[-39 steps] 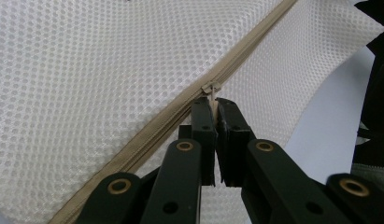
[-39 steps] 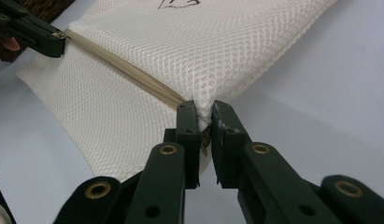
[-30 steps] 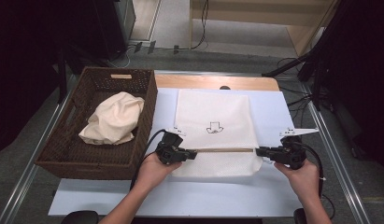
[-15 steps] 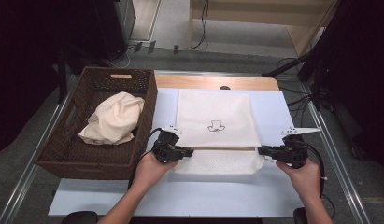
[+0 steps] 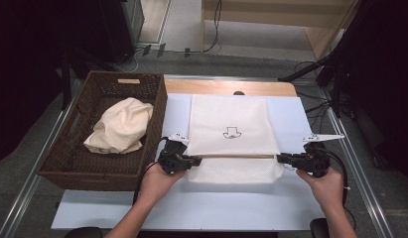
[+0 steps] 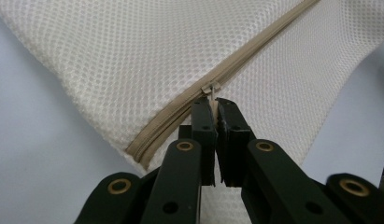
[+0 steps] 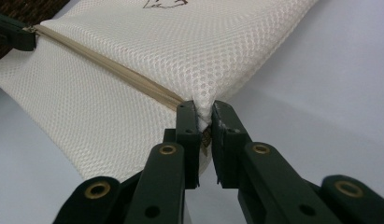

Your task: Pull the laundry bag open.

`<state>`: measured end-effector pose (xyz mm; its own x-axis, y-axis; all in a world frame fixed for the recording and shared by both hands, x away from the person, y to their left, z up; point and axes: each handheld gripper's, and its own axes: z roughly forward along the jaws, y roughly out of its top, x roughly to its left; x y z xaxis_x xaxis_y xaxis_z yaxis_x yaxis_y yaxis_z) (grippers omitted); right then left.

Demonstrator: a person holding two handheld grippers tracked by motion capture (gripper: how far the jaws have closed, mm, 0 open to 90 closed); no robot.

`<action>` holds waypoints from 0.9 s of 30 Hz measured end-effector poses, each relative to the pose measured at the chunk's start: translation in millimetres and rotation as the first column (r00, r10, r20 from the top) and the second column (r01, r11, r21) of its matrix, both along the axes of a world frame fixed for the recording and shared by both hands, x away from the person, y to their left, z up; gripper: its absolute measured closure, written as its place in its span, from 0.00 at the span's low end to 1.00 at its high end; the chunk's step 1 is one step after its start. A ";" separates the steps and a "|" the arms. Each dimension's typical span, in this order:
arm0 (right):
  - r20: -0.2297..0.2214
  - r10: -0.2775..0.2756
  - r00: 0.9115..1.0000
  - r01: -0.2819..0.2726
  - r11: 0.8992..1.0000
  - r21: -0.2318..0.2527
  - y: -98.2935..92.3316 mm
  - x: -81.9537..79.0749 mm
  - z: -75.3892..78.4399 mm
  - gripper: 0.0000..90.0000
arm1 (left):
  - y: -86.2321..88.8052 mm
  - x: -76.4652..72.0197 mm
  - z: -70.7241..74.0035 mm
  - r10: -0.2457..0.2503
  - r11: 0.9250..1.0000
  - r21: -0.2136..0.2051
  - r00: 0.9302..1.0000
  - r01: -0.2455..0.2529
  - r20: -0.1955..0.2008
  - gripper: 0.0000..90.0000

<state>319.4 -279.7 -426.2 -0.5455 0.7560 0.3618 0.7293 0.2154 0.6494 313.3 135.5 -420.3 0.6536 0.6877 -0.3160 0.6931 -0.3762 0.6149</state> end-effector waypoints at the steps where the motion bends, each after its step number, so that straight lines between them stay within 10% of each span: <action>1: -0.002 0.001 1.000 -0.001 1.000 0.003 -0.6 0.6 -0.3 0.92 | 0.1 -0.4 0.4 0.004 1.000 0.008 1.000 -0.004 0.002 0.97; 27: -0.044 -0.033 0.999 0.029 0.996 -0.090 3.2 17.3 -12.9 0.93 | -4.2 2.2 -22.8 0.039 0.997 0.071 0.999 -0.038 -0.019 0.97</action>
